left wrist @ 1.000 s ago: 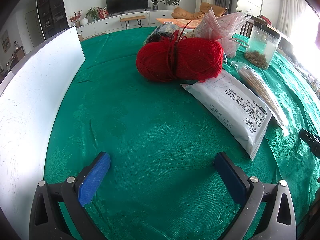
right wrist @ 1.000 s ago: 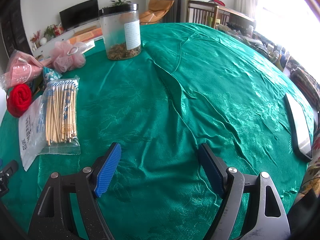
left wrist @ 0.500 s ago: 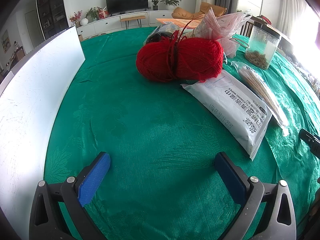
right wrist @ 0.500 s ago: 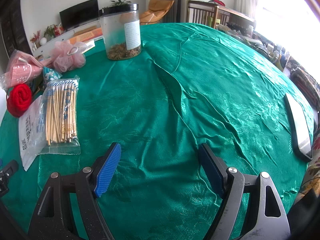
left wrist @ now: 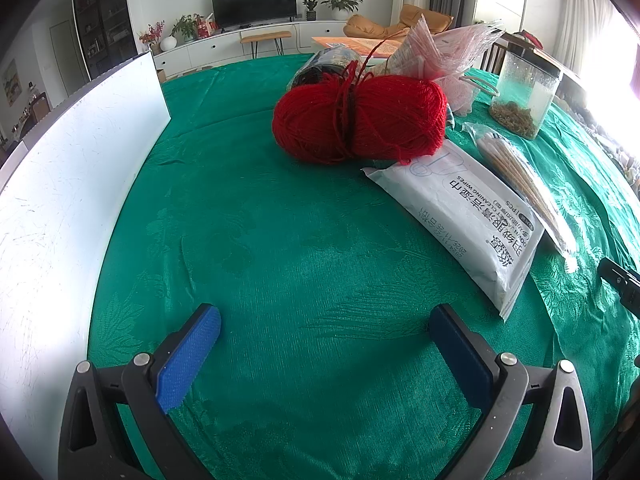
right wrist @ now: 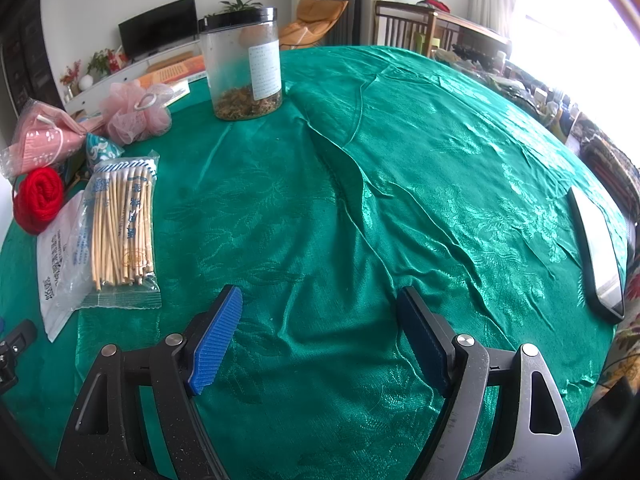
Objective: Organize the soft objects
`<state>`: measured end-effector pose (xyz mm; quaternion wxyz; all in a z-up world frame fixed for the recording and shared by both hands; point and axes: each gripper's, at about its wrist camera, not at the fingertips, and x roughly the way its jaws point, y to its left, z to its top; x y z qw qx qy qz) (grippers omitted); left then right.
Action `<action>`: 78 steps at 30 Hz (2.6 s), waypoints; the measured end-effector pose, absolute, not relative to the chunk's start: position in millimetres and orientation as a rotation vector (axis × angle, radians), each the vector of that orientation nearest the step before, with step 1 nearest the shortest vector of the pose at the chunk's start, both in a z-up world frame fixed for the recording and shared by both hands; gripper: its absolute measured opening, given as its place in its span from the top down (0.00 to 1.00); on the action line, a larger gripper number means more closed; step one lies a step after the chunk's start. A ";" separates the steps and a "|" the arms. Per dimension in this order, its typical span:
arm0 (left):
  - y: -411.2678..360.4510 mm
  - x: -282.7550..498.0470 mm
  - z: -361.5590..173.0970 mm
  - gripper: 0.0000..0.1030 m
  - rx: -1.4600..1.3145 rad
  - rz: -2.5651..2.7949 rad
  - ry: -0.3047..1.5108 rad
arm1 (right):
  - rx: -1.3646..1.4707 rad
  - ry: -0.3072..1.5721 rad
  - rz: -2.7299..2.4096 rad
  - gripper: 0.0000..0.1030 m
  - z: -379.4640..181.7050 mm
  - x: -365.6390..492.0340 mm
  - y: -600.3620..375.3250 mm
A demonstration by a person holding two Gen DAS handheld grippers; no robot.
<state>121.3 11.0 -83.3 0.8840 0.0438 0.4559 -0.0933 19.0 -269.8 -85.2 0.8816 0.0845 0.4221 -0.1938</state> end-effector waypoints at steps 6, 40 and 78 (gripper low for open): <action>11.2 121.2 -83.2 0.00 0.091 -0.194 0.949 | 0.176 0.879 -0.404 0.21 -85.2 19.3 -269.6; 11.2 121.2 -83.3 0.00 0.090 -0.193 0.948 | 0.176 0.880 -0.403 0.21 -85.2 20.3 -269.5; 11.4 121.4 -83.8 0.00 0.090 -0.191 0.947 | -0.002 0.955 -0.216 0.66 -65.0 85.9 -271.2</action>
